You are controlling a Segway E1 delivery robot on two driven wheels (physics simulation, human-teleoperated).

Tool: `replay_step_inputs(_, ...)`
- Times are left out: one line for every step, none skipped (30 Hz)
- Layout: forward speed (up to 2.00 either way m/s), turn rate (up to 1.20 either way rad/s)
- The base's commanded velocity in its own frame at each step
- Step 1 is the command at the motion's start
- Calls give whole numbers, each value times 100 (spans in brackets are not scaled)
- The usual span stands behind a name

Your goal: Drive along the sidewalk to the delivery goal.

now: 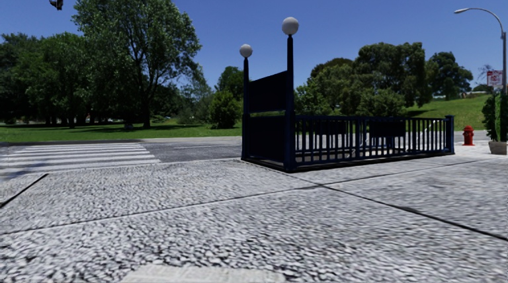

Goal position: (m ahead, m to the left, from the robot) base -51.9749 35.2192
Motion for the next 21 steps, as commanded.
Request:
replay_step_inputs(31,67)
replay_step_inputs(31,67)
replay_step_inputs(28,67)
replay_step_inputs(25,67)
replay_step_inputs(23,67)
replay_step_inputs(23,67)
replay_step_inputs(17,67)
replay_step_inputs(0,67)
replay_step_inputs(0,67)
replay_step_inputs(0,67)
replay_step_inputs(0,67)
replay_step_inputs(0,67)
replay_step_inputs(0,67)
replay_step_inputs(0,67)
replay_step_inputs(0,67)
replay_step_inputs(0,67)
replay_step_inputs(11,67)
replay_step_inputs(31,67)
replay_step_inputs(47,67)
replay_step_inputs(47,67)
replay_step_inputs(57,67)
